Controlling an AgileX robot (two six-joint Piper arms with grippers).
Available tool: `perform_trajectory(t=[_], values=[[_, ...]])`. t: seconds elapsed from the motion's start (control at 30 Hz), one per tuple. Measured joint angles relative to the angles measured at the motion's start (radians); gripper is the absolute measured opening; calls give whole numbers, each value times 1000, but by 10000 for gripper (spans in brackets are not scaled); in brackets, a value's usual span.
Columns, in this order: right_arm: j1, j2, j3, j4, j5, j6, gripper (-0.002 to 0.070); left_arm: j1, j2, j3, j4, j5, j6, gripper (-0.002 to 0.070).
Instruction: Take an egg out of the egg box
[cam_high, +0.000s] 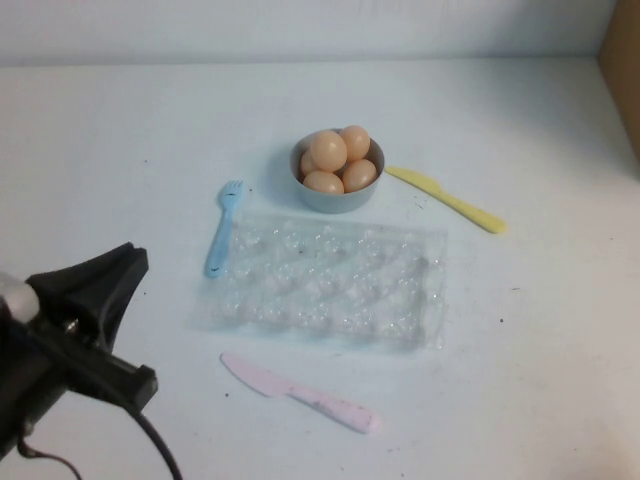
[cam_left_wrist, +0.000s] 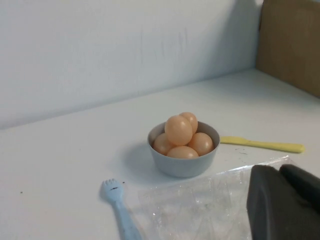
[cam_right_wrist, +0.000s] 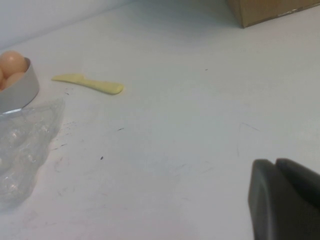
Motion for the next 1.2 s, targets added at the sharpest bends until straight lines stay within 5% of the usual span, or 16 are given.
perform_trajectory(t=[0.43, 0.67, 0.97, 1.2], values=[[0, 0, 0, 0, 0, 0, -17, 0, -63, 85, -4, 110, -9, -2], [0, 0, 0, 0, 0, 0, -17, 91, -65, 87, -93, 105, -9, -2], [0, 0, 0, 0, 0, 0, -17, 105, -241, 338, -161, -246, 1, -2], [0, 0, 0, 0, 0, 0, -17, 244, -458, 363, -299, -20, 133, -2]])
